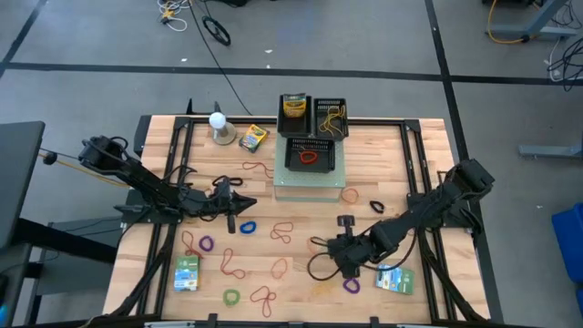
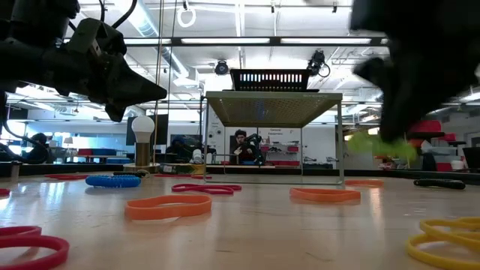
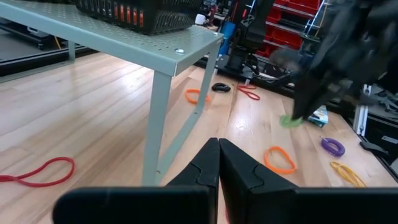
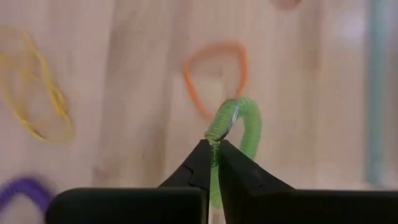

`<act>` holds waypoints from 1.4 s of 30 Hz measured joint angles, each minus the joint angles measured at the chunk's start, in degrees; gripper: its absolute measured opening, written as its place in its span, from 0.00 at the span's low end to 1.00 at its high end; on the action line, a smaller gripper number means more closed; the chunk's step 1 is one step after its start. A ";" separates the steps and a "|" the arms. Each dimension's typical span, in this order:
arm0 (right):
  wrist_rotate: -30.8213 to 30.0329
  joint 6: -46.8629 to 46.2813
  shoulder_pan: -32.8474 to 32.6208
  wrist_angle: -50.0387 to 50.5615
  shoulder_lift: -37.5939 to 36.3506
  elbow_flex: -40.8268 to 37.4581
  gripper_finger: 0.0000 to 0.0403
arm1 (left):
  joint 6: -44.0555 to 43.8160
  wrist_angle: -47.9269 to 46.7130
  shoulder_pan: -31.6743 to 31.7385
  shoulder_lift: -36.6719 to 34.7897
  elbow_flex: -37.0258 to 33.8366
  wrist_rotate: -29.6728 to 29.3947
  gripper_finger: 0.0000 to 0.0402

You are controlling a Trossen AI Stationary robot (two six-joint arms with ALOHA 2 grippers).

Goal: Pick & Place Office Desk Supplies
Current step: Put the green spring keychain into the bottom black bin on the shelf

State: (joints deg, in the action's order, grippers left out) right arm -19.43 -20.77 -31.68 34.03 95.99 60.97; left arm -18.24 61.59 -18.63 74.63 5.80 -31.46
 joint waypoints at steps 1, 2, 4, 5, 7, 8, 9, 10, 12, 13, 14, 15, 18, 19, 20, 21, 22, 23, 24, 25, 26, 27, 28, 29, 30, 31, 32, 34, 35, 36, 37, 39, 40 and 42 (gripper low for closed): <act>-0.39 1.29 0.33 0.83 -0.44 2.12 0.05 | 0.00 -0.07 0.00 0.00 0.00 0.00 0.02; -1.28 2.74 0.63 2.08 -1.03 4.14 0.06 | 0.00 -0.07 0.00 0.00 0.00 0.00 0.02; -4.41 6.68 1.43 5.10 -2.07 8.31 0.07 | 0.00 -0.21 0.00 0.00 0.00 0.00 0.02; -6.27 9.21 1.85 6.41 -2.58 10.24 0.07 | 0.00 -0.20 0.00 0.00 0.00 0.00 0.02; -10.16 13.99 3.20 9.62 -3.48 14.13 0.07 | 0.00 -0.07 0.00 0.00 0.02 0.02 0.02; -11.91 16.19 4.18 10.94 -3.80 16.05 0.08 | 0.05 -0.09 0.00 0.00 0.02 0.02 0.02; -13.70 18.22 5.43 12.04 -3.88 17.92 0.08 | 0.22 0.04 -0.02 0.00 0.02 0.03 0.02; -15.42 20.19 6.94 13.35 -3.89 19.78 0.08 | 0.22 0.20 -0.02 0.00 0.02 0.06 0.02; -17.81 24.09 10.33 15.65 -3.87 23.24 0.08 | 0.20 0.19 -0.02 0.00 0.02 0.04 0.02; -18.06 25.93 12.30 15.62 -3.88 24.63 0.08 | 0.16 0.25 -0.02 0.00 0.02 0.05 0.02; -17.74 27.73 14.52 14.92 -3.91 25.65 0.08 | 0.13 0.26 -0.02 0.00 0.02 0.04 0.02; -16.76 29.56 16.77 14.04 -3.91 26.27 0.08 | 0.13 0.26 -0.02 0.00 0.04 0.04 0.02; -11.31 33.70 24.41 12.11 -3.83 27.45 0.08 | 0.04 0.26 -0.04 0.00 0.02 0.04 0.02; -8.24 34.80 26.83 11.28 -3.85 27.62 0.08 | 0.04 0.26 -0.07 0.00 0.02 0.02 0.02; -4.81 35.52 29.33 10.44 -3.82 27.62 0.08 | 0.04 0.27 -0.07 0.00 0.02 0.02 0.02; -1.60 35.99 31.58 9.94 -3.57 27.62 0.08 | 0.07 0.26 -0.07 0.00 0.02 0.02 0.02; 1.00 36.13 33.54 9.59 -3.37 27.61 0.08 | 0.21 0.28 -0.07 0.00 0.02 0.04 0.02; 3.06 36.17 35.18 9.37 -3.28 27.58 0.08 | 0.22 0.28 -0.07 0.00 0.02 0.00 0.02; 4.74 36.24 36.63 9.33 -3.29 27.58 0.08 | 0.22 0.23 -0.07 0.00 0.02 0.02 0.02; 5.99 36.41 37.88 9.13 -3.36 27.58 0.08 | 0.22 0.21 -0.07 0.00 0.02 0.02 0.02; 6.92 36.54 38.96 9.06 -3.39 27.58 0.08 | 0.22 0.19 -0.07 0.00 0.02 0.02 0.02; 7.42 36.63 39.82 9.41 -3.39 27.58 0.08 | 0.22 0.18 -0.07 0.00 0.02 0.02 0.02; 7.43 36.70 40.59 9.78 -3.37 27.58 0.08 | 0.22 0.10 -0.07 0.00 0.02 0.02 0.02; 7.56 36.72 41.20 10.13 -3.37 27.58 0.09 | 0.24 0.01 -0.07 0.00 0.02 0.02 0.02; 8.04 36.73 41.75 10.56 -3.37 27.58 0.09 | 0.35 -0.03 -0.07 0.00 0.02 0.02 0.02; 8.87 36.74 42.25 11.01 -3.37 27.52 0.10 | 0.56 -0.03 -0.07 0.00 0.02 0.02 0.02; 9.48 36.73 42.72 10.75 -3.37 26.92 0.11 | 0.84 -0.03 -0.07 0.00 0.02 0.02 0.02; 10.10 36.72 43.32 10.07 -3.28 25.33 0.13 | 1.14 -0.05 -0.07 0.00 0.02 0.00 0.02; 10.69 36.72 43.67 10.23 -3.20 24.64 0.14 | 1.14 -0.05 -0.07 0.00 0.02 0.00 0.02; 10.99 36.70 43.91 10.29 -3.19 24.08 0.15 | 1.14 -0.05 -0.07 0.00 0.02 0.00 0.02; 11.23 36.48 44.08 10.08 -3.21 23.50 0.15 | 1.14 -0.05 -0.07 0.00 0.02 0.00 0.02; 11.31 36.15 44.17 9.07 -3.26 22.02 0.18 | 1.13 -0.05 -0.07 0.00 0.02 0.00 0.02; 11.29 36.13 44.20 8.95 -3.23 21.38 0.19 | 1.08 -0.05 -0.07 0.00 0.02 0.00 0.02; 11.05 35.91 44.15 8.91 -3.19 21.00 0.23 | 0.85 -0.07 -0.07 0.00 0.02 0.02 0.02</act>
State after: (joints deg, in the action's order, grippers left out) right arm -8.38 15.14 12.47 42.94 92.79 81.97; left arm -17.39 61.52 -18.70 74.63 5.82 -31.44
